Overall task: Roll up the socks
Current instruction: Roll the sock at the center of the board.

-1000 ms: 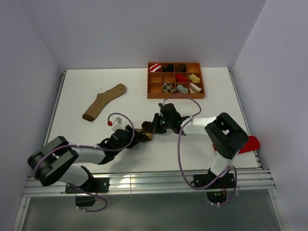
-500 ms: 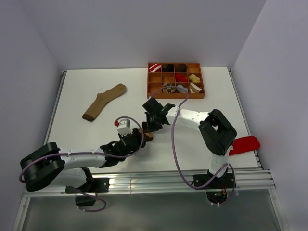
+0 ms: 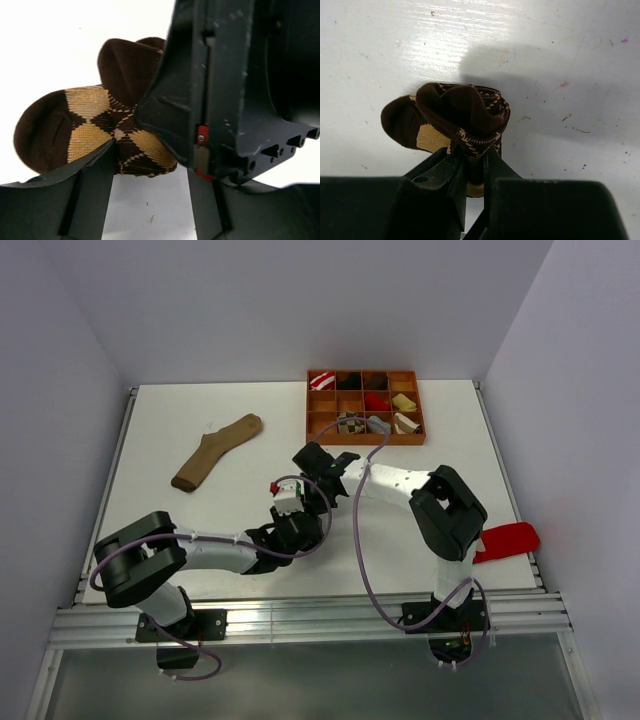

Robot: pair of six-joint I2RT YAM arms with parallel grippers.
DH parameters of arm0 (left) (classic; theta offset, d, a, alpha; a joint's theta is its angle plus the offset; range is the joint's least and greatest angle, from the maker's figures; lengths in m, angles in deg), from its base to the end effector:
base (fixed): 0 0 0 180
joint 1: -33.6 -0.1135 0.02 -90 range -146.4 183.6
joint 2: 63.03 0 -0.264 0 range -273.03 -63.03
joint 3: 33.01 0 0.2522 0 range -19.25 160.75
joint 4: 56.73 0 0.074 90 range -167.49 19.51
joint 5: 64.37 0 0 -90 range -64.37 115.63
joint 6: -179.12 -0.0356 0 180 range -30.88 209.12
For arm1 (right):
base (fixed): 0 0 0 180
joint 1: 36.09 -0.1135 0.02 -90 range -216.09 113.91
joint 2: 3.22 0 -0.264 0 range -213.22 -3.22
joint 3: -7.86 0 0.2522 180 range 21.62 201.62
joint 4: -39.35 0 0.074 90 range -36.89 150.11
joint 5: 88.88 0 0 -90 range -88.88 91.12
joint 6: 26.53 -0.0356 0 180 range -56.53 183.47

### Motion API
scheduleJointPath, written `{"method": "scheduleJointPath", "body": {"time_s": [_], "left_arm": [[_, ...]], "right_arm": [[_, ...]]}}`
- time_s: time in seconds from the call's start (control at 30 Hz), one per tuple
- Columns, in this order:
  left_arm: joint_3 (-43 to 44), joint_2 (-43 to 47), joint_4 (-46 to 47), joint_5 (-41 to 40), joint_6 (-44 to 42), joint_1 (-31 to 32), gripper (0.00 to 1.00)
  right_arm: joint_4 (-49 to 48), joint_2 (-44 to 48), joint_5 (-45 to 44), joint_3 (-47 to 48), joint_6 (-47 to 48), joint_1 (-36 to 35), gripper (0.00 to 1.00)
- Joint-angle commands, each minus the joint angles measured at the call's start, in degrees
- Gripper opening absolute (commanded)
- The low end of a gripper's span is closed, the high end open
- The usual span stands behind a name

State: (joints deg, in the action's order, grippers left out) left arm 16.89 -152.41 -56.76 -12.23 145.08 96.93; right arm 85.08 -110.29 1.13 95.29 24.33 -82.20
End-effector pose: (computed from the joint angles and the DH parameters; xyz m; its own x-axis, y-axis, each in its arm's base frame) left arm 0.1500 -0.2499 0.1522 -0.5684 -0.3260 -0.7554 0.0393 0.9063 -0.4207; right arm 0.2639 0.2744 0.1815 -0.9437 -0.0705 -0.3231 -0.1612 0.9512 0.2632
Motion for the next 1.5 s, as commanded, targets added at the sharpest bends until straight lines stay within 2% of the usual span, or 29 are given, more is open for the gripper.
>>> {"method": "scheduleJointPath", "body": {"time_s": [0.0, 0.1, 0.2, 0.23, 0.37, 0.53, 0.57, 0.63, 0.67, 0.8, 1.0, 1.17, 1.47], "left_arm": [[3.6, -2.1, -0.3, -2.1, -1.4, 0.1, 0.61], [5.1, -4.1, -3.9, -2.2, 1.4, 0.2, 0.54], [5.4, -5.4, -7.2, -2.1, 4.7, 0.3, 0.31], [4.7, -5.6, -7.7, -2.0, 5.5, 0.2, 0.20], [0.9, -3.9, -6.3, -0.9, 7.9, 0.0, 0.01], [-5.4, 0.9, -0.8, 4.0, 9.6, -2.2, 0.00], [-6.5, 1.6, 0.6, 5.2, 9.9, -3.5, 0.00], [-10.0, 3.2, 5.1, 9.6, 10.7, -5.1, 0.00], [-11.3, 3.8, 6.6, 10.8, 11.3, -6.6, 0.00], [-16.1, 5.3, 13.1, 16.3, 13.5, -9.4, 0.00], [-21.5, 6.3, 20.1, 22.0, 17.9, -12.5, 0.00], [-25.9, 6.2, 25.8, 25.7, 21.3, -14.9, 0.00], [-28.6, 3.5, 31.8, 29.3, 24.1, -17.0, 0.00]], "right_arm": [[6.6, -2.9, -1.4, -0.1, 0.1, -0.6, 0.06], [5.8, -2.5, -0.6, -0.5, -0.1, -0.6, 0.09], [4.0, -2.3, -0.1, -1.2, -0.5, -0.5, 0.11], [3.2, -1.9, 1.6, -2.2, -0.6, -0.5, 0.11], [-3.5, 1.1, 5.7, -6.9, -1.8, 0.0, 0.14], [-12.8, 5.9, 10.7, -13.1, -3.3, 1.4, 0.25], [-17.2, 8.0, 12.9, -14.4, -3.8, 2.2, 0.26], [-21.7, 10.4, 14.2, -18.9, -4.5, 3.1, 0.30], [-26.9, 12.8, 15.1, -20.7, -5.1, 3.7, 0.34], [-36.7, 17.8, 17.3, -27.3, -6.0, 6.0, 0.55], [-48.7, 20.9, 19.0, -34.5, -6.9, 6.9, 0.75], [-57.0, 18.9, 20.5, -37.6, -8.2, 6.9, 0.75], [-65.4, 9.9, 22.5, -36.8, -10.5, 6.9, 0.73]]}}
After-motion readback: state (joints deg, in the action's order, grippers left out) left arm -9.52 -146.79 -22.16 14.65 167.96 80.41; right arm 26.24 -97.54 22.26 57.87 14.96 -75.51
